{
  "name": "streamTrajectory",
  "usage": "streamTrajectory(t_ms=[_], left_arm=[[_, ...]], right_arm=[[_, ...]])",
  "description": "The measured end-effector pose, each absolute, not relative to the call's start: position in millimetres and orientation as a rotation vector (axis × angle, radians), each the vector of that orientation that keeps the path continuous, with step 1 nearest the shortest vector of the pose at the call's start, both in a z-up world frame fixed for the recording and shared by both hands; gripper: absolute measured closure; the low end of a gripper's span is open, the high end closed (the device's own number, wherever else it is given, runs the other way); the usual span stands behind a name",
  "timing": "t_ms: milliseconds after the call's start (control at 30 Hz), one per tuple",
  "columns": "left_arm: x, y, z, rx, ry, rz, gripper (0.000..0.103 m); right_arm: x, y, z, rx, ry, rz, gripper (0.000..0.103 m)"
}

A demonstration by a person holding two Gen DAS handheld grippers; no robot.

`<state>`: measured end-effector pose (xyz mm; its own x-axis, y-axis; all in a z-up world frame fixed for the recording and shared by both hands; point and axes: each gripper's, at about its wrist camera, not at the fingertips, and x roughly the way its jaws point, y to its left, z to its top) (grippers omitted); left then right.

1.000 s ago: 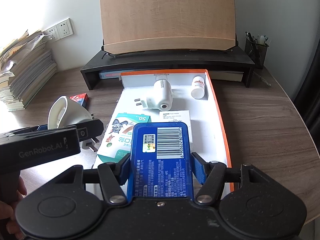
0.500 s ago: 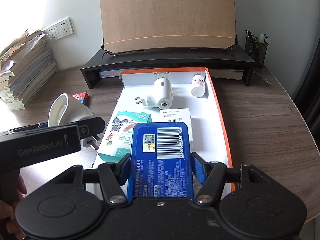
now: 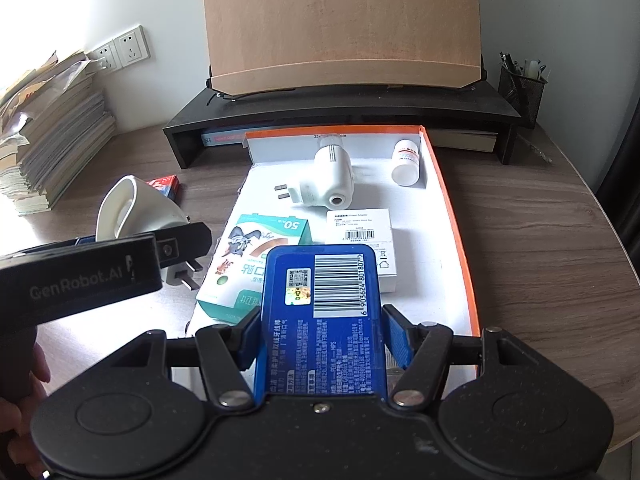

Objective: Organize rigid objects
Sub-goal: 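Carry the white adapter in the left tool and blue box in the right tool over the tray, then open the right tool to drop the blue box while the left tool releases the white adapter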

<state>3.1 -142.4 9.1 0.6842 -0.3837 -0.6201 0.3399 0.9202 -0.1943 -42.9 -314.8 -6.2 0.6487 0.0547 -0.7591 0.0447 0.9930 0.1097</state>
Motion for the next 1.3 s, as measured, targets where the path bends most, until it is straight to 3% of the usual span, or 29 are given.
streamTrajectory(t_ms=[1300], left_arm=[[40, -176, -2, -0.032, 0.729, -0.499, 0.032]], right_arm=[[-30, -326, -17, 0.143, 0.898, 0.002, 0.025]])
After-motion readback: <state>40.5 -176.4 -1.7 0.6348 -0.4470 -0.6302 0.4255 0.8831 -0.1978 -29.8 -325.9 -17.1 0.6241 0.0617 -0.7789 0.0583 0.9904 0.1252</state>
